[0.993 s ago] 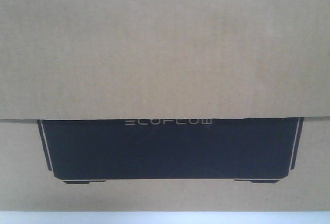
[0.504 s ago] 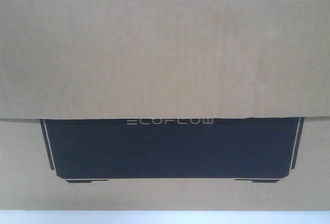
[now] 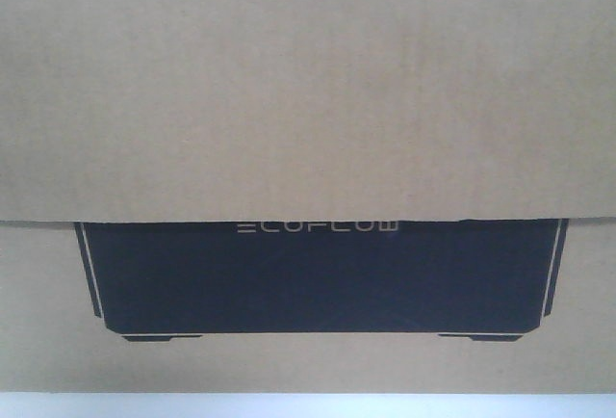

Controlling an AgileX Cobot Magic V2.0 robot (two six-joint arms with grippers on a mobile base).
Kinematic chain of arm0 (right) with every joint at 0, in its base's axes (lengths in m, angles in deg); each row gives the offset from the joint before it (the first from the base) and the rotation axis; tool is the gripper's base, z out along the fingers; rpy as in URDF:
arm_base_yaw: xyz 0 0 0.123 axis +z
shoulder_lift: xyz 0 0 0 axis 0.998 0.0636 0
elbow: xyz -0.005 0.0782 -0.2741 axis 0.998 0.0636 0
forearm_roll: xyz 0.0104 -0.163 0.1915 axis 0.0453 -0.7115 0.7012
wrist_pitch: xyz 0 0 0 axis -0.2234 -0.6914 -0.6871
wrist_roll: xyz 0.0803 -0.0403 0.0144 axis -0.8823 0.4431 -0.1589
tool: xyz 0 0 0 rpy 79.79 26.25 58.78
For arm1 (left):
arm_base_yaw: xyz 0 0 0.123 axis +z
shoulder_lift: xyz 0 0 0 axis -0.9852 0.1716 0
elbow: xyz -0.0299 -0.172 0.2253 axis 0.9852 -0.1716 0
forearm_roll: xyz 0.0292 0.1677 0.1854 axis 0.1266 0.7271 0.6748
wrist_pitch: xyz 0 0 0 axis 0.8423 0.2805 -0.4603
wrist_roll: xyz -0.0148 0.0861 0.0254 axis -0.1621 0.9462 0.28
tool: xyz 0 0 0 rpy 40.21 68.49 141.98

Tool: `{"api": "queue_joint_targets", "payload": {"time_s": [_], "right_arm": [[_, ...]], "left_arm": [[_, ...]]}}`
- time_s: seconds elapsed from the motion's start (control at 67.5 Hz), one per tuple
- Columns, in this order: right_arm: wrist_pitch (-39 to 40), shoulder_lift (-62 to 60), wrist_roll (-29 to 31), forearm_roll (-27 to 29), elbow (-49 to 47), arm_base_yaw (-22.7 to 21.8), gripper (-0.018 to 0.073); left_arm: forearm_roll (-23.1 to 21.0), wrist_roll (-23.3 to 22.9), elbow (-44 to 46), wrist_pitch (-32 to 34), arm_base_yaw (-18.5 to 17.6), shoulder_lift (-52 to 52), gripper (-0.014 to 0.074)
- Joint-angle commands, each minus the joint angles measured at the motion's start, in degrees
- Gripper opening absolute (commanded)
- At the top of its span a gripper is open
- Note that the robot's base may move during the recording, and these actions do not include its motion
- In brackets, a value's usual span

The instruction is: Grab box from left shelf to table start

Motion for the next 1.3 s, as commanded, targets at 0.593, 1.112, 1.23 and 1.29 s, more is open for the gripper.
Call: {"api": "queue_joint_targets", "payload": {"time_s": [0.593, 1.112, 1.23, 1.29], "right_arm": [[5.52, 0.67, 0.05, -0.6, -1.22, 0.03, 0.0057], [5.58, 0.67, 0.05, -0.6, -1.22, 0.03, 0.0057], [5.63, 0.67, 0.05, -0.6, -1.22, 0.03, 0.0057], [5.57, 0.67, 0.05, -0.6, -1.22, 0.03, 0.0057]], "left_arm": [[-4.02, 0.13, 0.43, 5.71, 0.2, 0.53, -0.0093], [-20.49, 15.27, -27.02, 33.58, 13.59, -9.37, -0.0093], [-19.98, 15.27, -28.41, 33.1, 13.59, -9.37, -0.0093], [-19.98, 15.27, -28.62, 33.84, 13.59, -9.37, -0.0093]]}}
